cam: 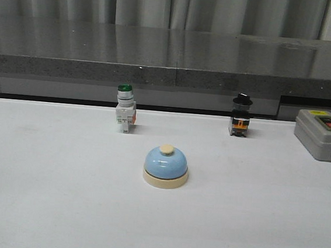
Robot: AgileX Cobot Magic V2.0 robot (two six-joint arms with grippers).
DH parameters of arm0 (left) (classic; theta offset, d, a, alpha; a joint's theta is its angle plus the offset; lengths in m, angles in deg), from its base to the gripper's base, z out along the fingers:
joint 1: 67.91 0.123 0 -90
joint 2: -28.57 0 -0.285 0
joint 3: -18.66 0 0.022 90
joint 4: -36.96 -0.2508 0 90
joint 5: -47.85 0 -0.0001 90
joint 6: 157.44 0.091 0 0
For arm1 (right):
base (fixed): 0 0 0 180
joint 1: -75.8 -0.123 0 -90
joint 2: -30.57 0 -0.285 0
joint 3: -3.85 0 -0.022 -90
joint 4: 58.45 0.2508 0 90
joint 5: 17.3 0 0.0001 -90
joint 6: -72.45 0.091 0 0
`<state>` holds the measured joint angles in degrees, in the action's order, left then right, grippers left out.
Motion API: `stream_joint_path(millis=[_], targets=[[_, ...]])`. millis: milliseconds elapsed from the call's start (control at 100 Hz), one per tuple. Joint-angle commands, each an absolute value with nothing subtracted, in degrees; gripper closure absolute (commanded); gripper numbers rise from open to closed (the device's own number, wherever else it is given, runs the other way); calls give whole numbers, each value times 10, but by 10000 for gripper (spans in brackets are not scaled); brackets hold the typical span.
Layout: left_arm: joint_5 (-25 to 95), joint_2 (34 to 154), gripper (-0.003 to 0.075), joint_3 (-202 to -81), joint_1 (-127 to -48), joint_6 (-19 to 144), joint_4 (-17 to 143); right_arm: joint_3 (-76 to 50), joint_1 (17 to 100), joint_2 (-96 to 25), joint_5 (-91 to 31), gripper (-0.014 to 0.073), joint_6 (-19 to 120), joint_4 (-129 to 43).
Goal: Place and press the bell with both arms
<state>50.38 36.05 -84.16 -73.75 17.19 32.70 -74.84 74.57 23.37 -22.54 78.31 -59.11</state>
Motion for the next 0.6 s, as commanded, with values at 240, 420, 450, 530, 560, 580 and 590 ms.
stream_joint_path(millis=[240,420,450,530,560,580,590], targets=[[551,344,741,-816,-738,167,328,-741,747,245,-179,654,783,-598],[551,344,741,-816,-738,167,328,-741,747,245,-169,654,783,-598],[551,344,741,-816,-738,167,328,-741,747,245,-165,654,783,-598],[551,344,741,-816,-738,167,328,-739,747,245,-162,654,783,-597],[551,344,741,-816,-738,167,328,-736,747,245,-164,654,783,-596],[551,344,741,-816,-738,167,328,-733,747,245,-165,654,783,-594],[551,344,741,-816,-738,167,328,-731,747,244,-166,654,783,-594]])
